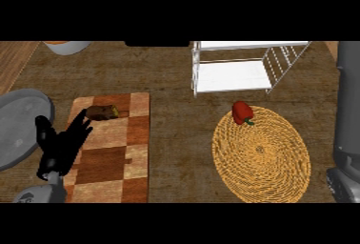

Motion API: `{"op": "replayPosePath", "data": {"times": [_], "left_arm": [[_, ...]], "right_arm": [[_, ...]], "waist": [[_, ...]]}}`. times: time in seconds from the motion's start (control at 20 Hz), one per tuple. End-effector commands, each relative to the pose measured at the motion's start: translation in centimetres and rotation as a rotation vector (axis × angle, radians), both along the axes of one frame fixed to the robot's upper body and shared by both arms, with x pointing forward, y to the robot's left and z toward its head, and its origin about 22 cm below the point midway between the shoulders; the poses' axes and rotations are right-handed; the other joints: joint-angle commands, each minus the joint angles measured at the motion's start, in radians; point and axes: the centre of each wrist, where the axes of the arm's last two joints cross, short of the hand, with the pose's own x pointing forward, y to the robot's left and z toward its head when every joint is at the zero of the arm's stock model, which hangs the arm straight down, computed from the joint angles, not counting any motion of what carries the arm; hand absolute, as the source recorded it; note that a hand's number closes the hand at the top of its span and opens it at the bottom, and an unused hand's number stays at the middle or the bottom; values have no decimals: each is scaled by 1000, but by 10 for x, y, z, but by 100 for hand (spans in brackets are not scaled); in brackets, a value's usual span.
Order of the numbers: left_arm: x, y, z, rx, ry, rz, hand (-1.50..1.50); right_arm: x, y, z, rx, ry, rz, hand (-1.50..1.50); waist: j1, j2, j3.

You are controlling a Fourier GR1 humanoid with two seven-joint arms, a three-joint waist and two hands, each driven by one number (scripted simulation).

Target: Pick the croissant from the placemat and place it in the tiered shelf

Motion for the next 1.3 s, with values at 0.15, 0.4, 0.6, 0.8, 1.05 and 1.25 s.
{"op": "replayPosePath", "data": {"times": [0.15, 0.4, 0.6, 0.8, 1.05, 1.25], "left_arm": [[1, 7, -1, -15, 21, 0, 0], [-2, -5, -12, -25, 26, -20, 0], [4, 6, -9, -8, 6, -10, 0], [19, -17, 3, -12, 1, -28, 0], [-3, -5, 0, -11, 12, -35, 0], [4, -4, 8, 0, -2, -31, 0]], "right_arm": [[33, -43, -1, -77, 75, 59, 150], [67, -25, -16, -110, 56, 46, 150], [83, -14, -51, -142, 36, 22, 150], [96, -22, -52, -134, 44, 16, 150], [107, -53, -57, -126, -9, 6, 150], [111, -37, -56, -73, -19, 61, 150]], "waist": [[-3, 2, -1], [10, 6, -2], [10, 7, -2], [12, 7, -2], [23, 8, -1], [24, 10, -1]]}}
